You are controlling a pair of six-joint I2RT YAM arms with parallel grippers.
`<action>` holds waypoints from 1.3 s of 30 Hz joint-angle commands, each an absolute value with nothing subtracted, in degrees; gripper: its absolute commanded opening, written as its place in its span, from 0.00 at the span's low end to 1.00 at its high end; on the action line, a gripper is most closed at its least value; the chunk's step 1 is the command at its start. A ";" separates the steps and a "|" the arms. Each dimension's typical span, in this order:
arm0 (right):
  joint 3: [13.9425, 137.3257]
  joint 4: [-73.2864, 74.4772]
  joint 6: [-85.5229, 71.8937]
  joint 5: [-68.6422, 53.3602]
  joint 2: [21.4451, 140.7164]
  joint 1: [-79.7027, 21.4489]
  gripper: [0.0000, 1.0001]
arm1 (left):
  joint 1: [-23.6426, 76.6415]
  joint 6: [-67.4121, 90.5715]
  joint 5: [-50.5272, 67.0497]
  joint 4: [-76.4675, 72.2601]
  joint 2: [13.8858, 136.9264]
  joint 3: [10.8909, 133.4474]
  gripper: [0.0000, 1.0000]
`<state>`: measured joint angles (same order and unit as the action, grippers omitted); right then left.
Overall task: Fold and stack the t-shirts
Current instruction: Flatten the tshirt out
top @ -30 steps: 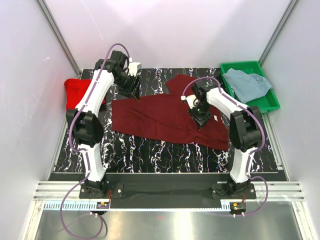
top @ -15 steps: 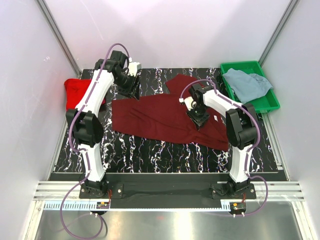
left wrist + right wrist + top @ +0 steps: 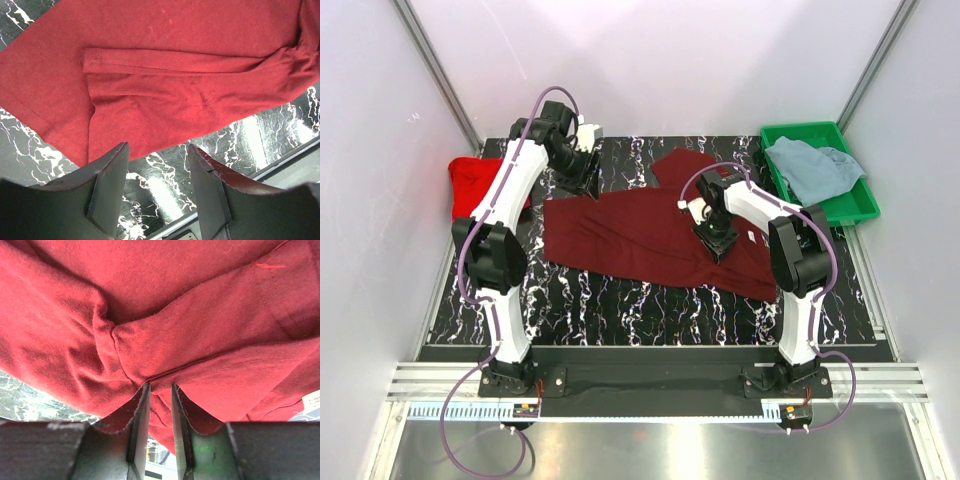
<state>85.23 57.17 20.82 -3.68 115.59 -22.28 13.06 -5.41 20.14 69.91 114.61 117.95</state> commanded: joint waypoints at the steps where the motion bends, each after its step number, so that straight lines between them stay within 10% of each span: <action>1: 85.17 57.92 20.57 -4.04 113.56 -23.20 0.30 | 13.36 -4.66 19.25 68.64 112.85 119.44 0.56; 16: 84.73 58.54 20.04 -3.43 112.06 -24.35 0.47 | 14.24 -4.40 18.90 68.38 113.29 120.06 0.56; 39: 86.83 56.16 20.56 5.88 105.57 -24.35 0.00 | 14.59 -4.57 18.81 68.64 111.80 116.55 0.56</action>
<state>83.48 56.62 19.92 2.66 112.14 -23.79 14.31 -4.84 18.98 69.60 114.59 117.69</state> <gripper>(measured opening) 0.011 0.558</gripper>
